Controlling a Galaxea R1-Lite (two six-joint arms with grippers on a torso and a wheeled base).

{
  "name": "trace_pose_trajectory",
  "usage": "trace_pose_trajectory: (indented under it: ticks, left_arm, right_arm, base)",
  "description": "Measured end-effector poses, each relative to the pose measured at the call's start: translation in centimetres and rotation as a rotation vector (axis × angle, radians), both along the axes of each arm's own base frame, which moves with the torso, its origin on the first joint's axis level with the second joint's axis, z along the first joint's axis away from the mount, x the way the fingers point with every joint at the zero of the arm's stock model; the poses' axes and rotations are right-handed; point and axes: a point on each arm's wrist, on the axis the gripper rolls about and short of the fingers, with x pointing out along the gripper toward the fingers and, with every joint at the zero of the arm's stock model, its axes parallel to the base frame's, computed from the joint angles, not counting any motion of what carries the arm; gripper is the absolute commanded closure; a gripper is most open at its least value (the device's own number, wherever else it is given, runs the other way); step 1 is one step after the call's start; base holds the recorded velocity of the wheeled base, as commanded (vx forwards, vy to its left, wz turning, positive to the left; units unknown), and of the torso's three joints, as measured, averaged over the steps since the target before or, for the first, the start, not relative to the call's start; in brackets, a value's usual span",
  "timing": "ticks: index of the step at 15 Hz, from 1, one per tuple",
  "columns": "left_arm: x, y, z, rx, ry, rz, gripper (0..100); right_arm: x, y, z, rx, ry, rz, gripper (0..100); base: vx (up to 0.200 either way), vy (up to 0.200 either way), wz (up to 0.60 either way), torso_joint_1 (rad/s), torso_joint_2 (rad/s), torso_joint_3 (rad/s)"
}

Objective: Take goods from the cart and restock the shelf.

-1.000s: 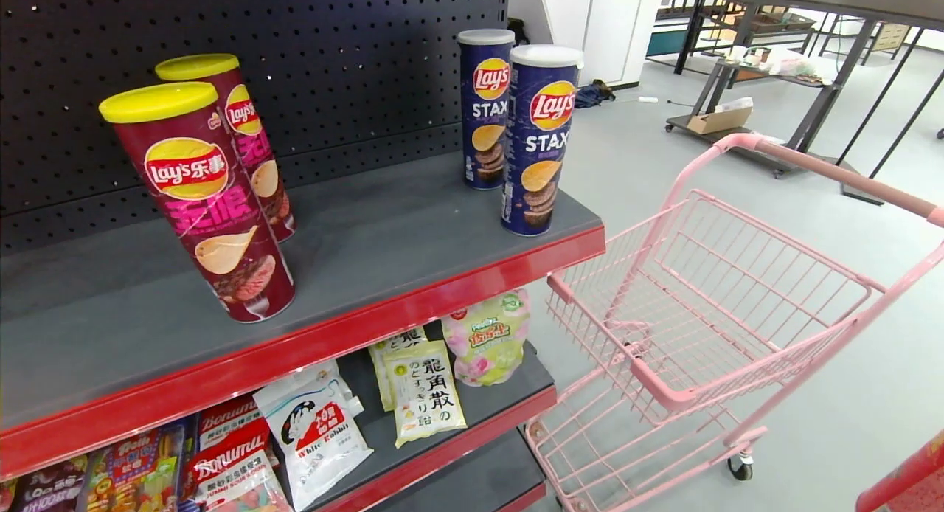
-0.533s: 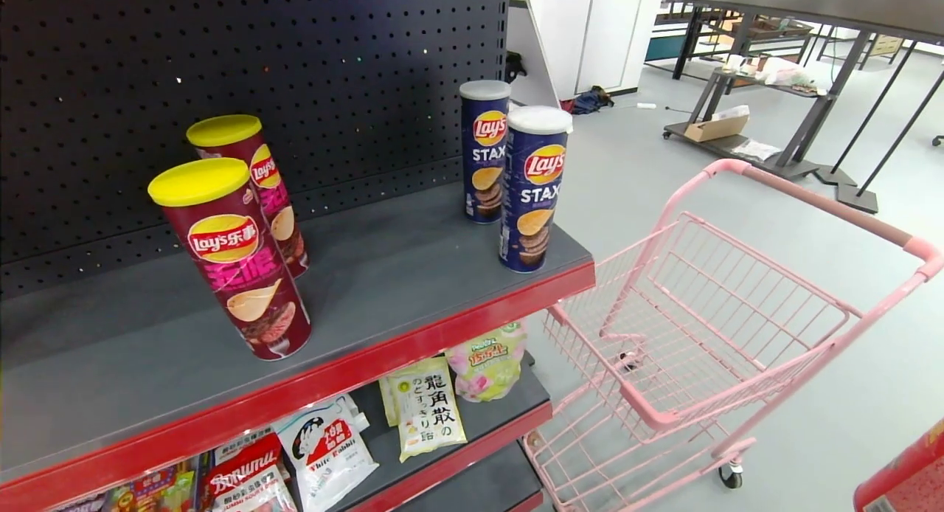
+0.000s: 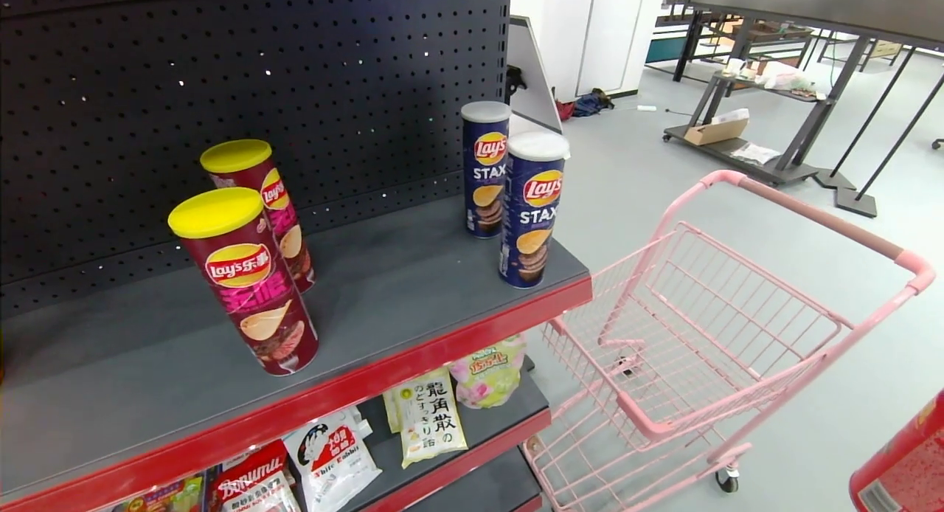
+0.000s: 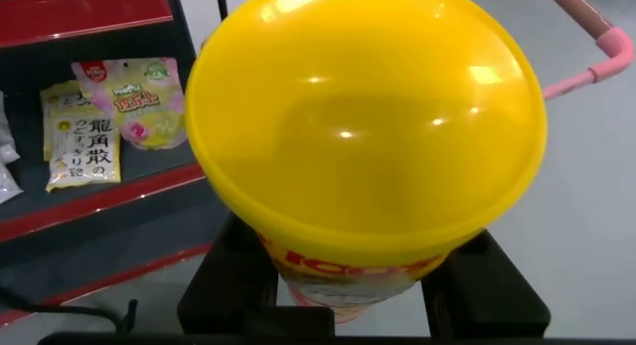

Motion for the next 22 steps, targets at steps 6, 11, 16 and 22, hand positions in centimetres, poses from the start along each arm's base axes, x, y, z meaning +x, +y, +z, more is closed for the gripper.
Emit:
trace_pose_trajectory:
  ticks: [6,11,16,22]
  left_arm:
    - [-0.1,0.0,0.2,0.002,-0.008,-0.003,0]
    - [-0.1,0.0,0.4,-0.001,-0.012,-0.013,0]
    - [0.0,0.0,0.3,0.039,-0.004,-0.002,0]
    - [-0.1,0.2,0.0,0.126,-0.004,0.026,0]
  right_arm:
    - [0.0,0.0,-0.2,-0.004,0.008,0.004,100]
    - [-0.1,0.0,-0.6,-0.004,0.016,0.005,100]
    - [-1.1,-0.1,-1.9,0.0,0.007,0.002,100]
    - [-2.6,-0.2,-3.8,0.004,-0.016,-0.002,100]
  base:
    - [0.0,0.0,0.6,0.008,0.0,0.004]
    - [0.0,0.0,0.36,0.002,0.0,0.001]
    - [0.0,0.0,0.0,0.0,0.0,0.0]
    - [0.0,0.067,0.0,0.0,0.0,0.001]
